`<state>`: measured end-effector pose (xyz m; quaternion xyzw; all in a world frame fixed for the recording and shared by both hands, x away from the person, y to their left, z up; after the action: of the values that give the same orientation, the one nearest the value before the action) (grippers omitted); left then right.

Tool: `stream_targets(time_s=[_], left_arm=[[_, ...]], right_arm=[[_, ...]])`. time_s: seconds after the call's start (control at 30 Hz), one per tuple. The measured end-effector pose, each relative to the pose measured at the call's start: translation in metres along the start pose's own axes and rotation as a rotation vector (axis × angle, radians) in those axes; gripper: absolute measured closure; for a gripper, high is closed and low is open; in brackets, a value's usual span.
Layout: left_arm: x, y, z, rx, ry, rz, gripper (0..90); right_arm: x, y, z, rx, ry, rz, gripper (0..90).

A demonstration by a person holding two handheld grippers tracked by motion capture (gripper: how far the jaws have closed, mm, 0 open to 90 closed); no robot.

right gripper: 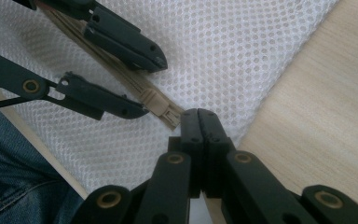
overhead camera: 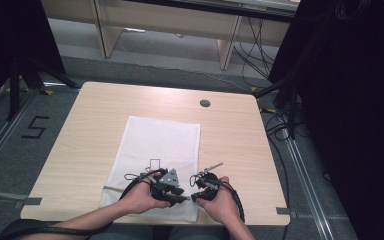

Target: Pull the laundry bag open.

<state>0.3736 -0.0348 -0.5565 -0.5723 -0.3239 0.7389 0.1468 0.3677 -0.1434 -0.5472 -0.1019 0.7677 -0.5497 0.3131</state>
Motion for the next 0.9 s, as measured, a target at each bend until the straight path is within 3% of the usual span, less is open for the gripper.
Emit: stream_targets(time_s=[0.23,0.37,0.43,0.53,0.63,0.77,0.8,0.9], left_arm=[[-0.0022,0.0036,0.0016,0.004,0.011,0.003,70.6],[-0.0017,0.0043,0.0029,0.007,0.022,0.011,71.9],[-0.0015,0.0036,0.0008,0.010,0.063,0.008,72.5],[-0.0024,0.0039,0.0017,0.011,0.041,0.021,73.4],[-0.0049,0.0044,0.0023,0.024,0.013,0.038,73.4],[-0.0056,0.0041,0.0036,0.027,0.023,0.037,73.3],[-0.0037,0.0058,0.0046,0.029,0.031,0.028,73.3],[-0.0040,0.0074,0.0060,0.027,0.031,0.034,74.9]], right_arm=[[-0.0007,0.0008,0.0006,-0.006,-0.016,0.014,90.0],[0.0000,0.0001,0.0001,-0.003,0.001,-0.003,90.0],[-0.0001,0.0002,-0.0006,-0.001,0.003,-0.001,90.0],[-0.0015,0.0015,0.0018,-0.007,-0.035,0.014,90.0],[-0.0005,0.0009,-0.0002,-0.009,-0.008,0.005,90.0],[-0.0013,0.0014,0.0017,-0.009,-0.033,0.014,90.0],[0.0001,0.0000,0.0000,-0.001,0.002,-0.001,90.0],[0.0000,0.0000,0.0000,0.001,0.000,-0.002,90.0]])
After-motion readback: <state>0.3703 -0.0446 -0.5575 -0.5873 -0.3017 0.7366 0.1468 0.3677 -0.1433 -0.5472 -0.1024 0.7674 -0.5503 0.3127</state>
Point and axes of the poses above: each handheld gripper's, and its own axes: y roughly forward along the jaws, x roughly out of its underside, z roughly to its right, the point moved 7 cm from there along y, roughly forward along the jaws, and after that the axes turned 1 degree about -y, right-handed, at the moved point
